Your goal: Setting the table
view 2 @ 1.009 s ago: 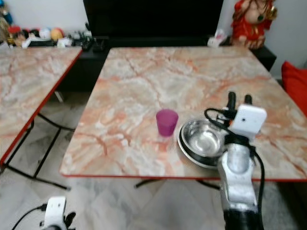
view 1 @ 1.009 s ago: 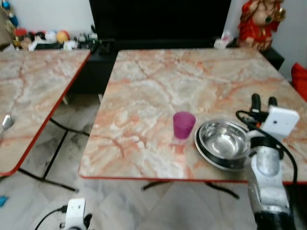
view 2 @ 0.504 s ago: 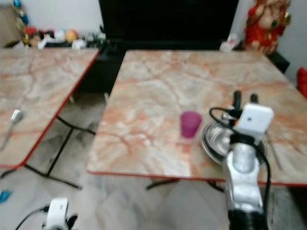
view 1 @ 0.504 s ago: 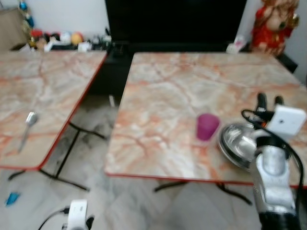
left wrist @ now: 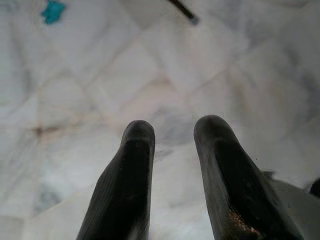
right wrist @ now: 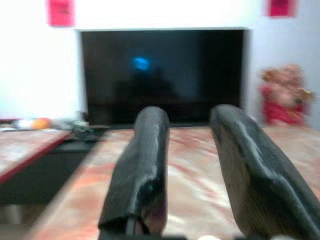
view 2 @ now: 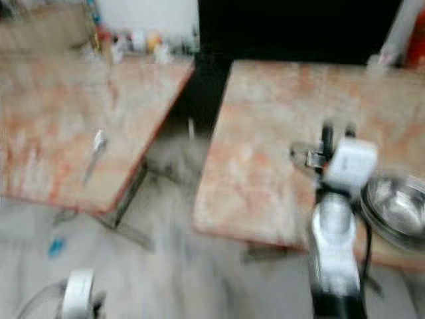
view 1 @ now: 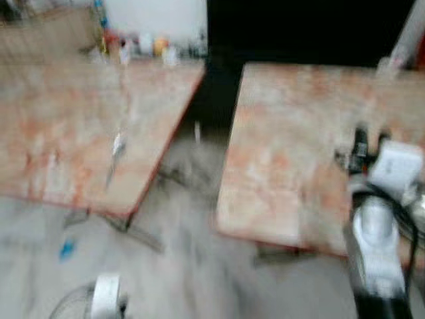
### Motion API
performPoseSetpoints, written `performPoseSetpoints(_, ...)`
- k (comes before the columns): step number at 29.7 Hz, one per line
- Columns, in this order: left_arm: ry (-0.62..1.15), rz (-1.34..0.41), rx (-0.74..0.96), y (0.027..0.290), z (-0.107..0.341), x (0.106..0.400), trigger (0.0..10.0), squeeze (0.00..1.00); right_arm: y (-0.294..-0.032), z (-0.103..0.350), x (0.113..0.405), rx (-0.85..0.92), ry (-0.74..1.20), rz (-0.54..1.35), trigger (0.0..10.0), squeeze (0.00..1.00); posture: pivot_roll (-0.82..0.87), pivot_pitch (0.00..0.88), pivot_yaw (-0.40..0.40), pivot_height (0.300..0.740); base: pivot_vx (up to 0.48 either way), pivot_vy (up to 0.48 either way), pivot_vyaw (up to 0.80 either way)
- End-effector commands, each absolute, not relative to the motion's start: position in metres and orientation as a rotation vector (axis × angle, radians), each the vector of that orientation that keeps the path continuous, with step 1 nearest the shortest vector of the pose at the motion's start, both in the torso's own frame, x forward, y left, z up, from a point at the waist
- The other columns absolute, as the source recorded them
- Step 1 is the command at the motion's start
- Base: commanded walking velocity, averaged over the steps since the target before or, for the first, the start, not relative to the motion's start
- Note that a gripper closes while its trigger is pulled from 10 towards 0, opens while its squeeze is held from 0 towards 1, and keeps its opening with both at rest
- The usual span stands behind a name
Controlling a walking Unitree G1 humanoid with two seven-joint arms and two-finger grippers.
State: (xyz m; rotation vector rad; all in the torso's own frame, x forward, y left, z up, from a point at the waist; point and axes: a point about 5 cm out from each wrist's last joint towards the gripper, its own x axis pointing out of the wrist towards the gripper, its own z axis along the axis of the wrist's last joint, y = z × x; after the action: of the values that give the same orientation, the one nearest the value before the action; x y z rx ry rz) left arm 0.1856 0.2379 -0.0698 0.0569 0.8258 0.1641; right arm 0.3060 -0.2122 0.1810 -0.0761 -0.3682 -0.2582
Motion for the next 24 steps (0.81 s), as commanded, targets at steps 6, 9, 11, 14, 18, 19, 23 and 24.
performPoseSetpoints(6, 0.853, 0.185, 0.047, 0.247, -0.072, 0.177, 10.0, 0.00, -0.216, 0.185, 0.306, -0.069, -0.373, -0.271, 10.0, 0.00, -0.01, 0.024, 0.036, 0.740, 0.000, 0.319, 0.00)
performPoseSetpoints(9, 0.855, 0.187, 0.049, 0.249, -0.071, 0.177, 10.0, 0.00, -0.217, 0.185, 0.307, -0.057, -0.375, -0.274, 10.0, 0.00, -0.01, 0.021, 0.036, 0.740, 0.000, 0.322, 0.00)
performPoseSetpoints(11, 0.858, 0.182, 0.052, 0.251, -0.071, 0.176, 10.0, 0.00, -0.218, 0.185, 0.306, -0.036, -0.380, -0.278, 10.0, 0.00, -0.01, 0.021, 0.037, 0.740, 0.000, 0.315, 0.00)
performPoseSetpoints(14, 0.862, 0.176, 0.060, 0.252, -0.071, 0.176, 10.0, 0.00, -0.218, 0.185, 0.305, -0.028, -0.388, -0.282, 10.0, 0.00, -0.01, 0.020, 0.040, 0.740, 0.000, 0.314, 0.00)
performPoseSetpoints(18, 0.858, 0.176, 0.066, 0.255, -0.070, 0.175, 10.0, 0.00, -0.218, 0.185, 0.305, -0.025, -0.388, -0.283, 10.0, 0.00, 0.00, 0.021, 0.042, 0.740, 0.000, 0.315, 0.00)
performPoseSetpoints(19, 0.857, 0.177, 0.068, 0.256, -0.070, 0.175, 10.0, 0.00, -0.218, 0.185, 0.305, -0.020, -0.389, -0.284, 10.0, 0.00, 0.00, 0.023, 0.043, 0.740, 0.000, 0.315, 0.00)
performPoseSetpoints(23, 0.859, 0.168, 0.074, 0.255, -0.070, 0.176, 10.0, 0.00, -0.217, 0.185, 0.306, -0.015, -0.390, -0.286, 10.0, 0.00, 0.00, 0.023, 0.044, 0.740, 0.000, 0.313, 0.00)
performPoseSetpoints(24, 0.860, 0.162, 0.078, 0.254, -0.070, 0.176, 10.0, 0.00, -0.218, 0.185, 0.306, -0.014, -0.390, -0.286, 10.0, 0.00, 0.00, 0.023, 0.044, 0.740, 0.000, 0.311, 0.00)
